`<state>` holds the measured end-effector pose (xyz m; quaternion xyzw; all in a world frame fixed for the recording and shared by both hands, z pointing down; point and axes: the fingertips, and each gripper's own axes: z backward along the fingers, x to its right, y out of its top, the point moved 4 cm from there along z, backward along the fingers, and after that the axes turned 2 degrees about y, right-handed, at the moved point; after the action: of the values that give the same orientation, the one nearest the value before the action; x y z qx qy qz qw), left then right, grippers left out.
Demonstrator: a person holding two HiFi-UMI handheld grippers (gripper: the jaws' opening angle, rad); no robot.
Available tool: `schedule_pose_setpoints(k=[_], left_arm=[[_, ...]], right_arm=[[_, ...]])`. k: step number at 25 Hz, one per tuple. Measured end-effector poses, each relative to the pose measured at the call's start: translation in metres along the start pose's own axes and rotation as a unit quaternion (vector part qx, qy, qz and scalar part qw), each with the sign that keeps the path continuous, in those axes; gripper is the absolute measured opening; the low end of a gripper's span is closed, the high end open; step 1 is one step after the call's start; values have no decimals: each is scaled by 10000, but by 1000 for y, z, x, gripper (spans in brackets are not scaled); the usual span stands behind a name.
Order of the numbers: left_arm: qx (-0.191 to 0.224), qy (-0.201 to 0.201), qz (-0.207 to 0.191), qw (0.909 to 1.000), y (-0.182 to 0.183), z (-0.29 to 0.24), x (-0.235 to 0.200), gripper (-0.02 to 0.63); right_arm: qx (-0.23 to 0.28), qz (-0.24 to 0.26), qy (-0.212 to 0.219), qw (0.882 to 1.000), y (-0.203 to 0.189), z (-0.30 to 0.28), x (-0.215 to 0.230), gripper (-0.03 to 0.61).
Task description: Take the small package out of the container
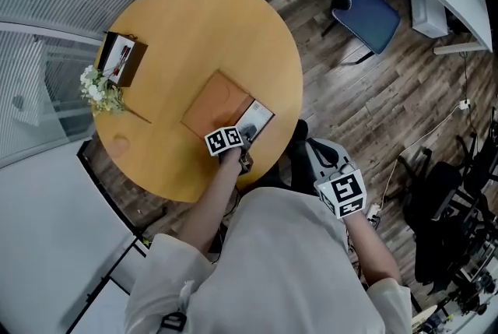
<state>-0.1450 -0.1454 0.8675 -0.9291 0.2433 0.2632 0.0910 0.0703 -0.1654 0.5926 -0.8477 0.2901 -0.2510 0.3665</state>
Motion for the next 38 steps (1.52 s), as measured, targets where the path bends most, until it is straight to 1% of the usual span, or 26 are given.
schedule_pose_setpoints(k=[3, 5, 9, 12, 16, 19, 25, 28, 32, 33, 34, 36, 38], left_arm=[[40, -40, 95, 9999, 1, 0, 1, 295], [157, -48, 153, 9997, 2, 3, 3, 296], [483, -69, 170, 9987, 3, 20, 15, 296], [854, -33, 96, 9963, 3, 36, 30, 296], [1501, -16, -47, 9887, 8, 58, 52, 296], [1850, 69, -250, 9824, 10, 66, 67, 296], [2577, 179, -661, 9638, 18, 73, 92, 295], [2715, 213, -811, 9588, 20, 66, 102, 295], [2711, 346, -890, 9578, 23, 52, 108, 293], [2698, 421, -903, 9577, 25, 48, 109, 282], [2685, 524, -899, 9576, 25, 46, 109, 247], [2667, 775, -808, 9573, 24, 42, 108, 147], [2702, 959, -662, 9557, 23, 42, 105, 107]], right_arm=[[-3, 123, 188, 9997, 2, 1, 9, 4], [0, 170, 288, 9994, 3, 3, 18, 3], [47, 284, 478, 9984, 12, 7, 34, 4], [123, 415, 626, 9971, 22, 10, 42, 3], [200, 585, 842, 9945, 33, 11, 47, 4], [236, 706, 993, 9923, 40, 9, 51, 5], [254, 877, 1228, 9882, 50, 7, 63, 3], [230, 934, 1333, 9864, 52, 6, 71, 3], [212, 994, 1430, 9845, 55, 3, 80, 3], [211, 1006, 1448, 9841, 56, 2, 83, 5], [210, 1016, 1468, 9837, 57, 2, 87, 3], [207, 1031, 1511, 9829, 56, 3, 94, 3], [197, 1024, 1567, 9821, 54, 4, 101, 5]])
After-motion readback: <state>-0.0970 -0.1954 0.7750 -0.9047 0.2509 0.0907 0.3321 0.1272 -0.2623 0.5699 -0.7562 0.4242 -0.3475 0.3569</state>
